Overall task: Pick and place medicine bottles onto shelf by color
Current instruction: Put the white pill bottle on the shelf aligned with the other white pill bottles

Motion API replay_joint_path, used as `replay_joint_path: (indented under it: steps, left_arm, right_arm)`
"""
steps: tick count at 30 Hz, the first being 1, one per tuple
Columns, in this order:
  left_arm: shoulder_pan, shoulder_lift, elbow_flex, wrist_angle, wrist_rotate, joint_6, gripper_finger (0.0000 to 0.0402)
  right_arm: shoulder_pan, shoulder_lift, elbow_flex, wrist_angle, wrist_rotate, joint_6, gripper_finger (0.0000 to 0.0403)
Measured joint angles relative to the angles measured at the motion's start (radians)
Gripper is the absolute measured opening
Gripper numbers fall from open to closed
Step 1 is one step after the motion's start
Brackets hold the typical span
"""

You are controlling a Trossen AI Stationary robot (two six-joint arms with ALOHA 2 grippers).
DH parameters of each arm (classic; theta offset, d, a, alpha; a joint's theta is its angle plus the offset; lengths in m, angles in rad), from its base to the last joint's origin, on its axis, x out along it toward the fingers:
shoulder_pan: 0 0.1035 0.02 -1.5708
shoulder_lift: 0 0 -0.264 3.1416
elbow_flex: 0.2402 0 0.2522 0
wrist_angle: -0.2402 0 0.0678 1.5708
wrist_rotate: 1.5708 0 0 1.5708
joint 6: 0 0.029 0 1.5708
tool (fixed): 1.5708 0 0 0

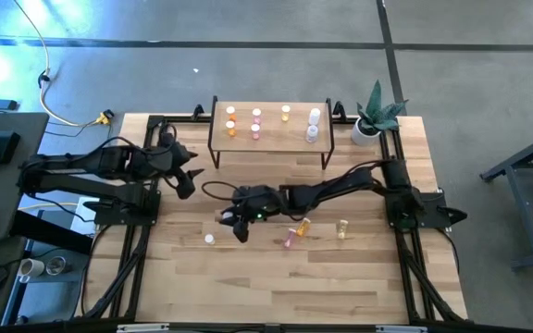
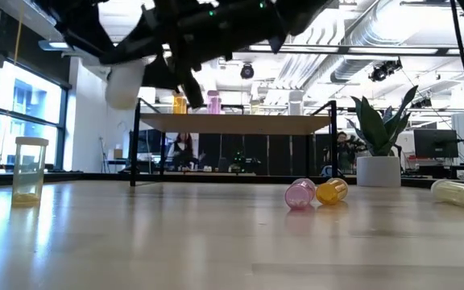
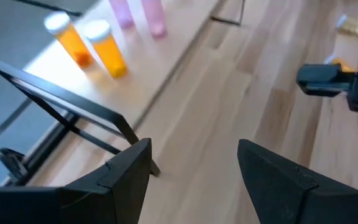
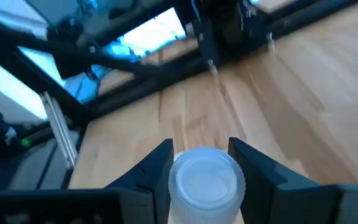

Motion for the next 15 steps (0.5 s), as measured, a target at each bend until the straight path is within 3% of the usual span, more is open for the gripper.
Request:
replay_joint_path:
  steps: [9, 15]
  left_arm:
    - [0.072, 0.000, 0.097, 0.008, -0.012, 0.127, 0.0227]
    - [0.137, 0.000, 0.108, 0.087, -0.014, 0.184, 0.0227]
  right_arm:
    - [0.000, -0.075, 0.000, -0.047, 0.168, 0.036, 0.0121]
    - [-0.007, -0.159, 0.000, -0.077, 0.297, -0.044, 0.0121]
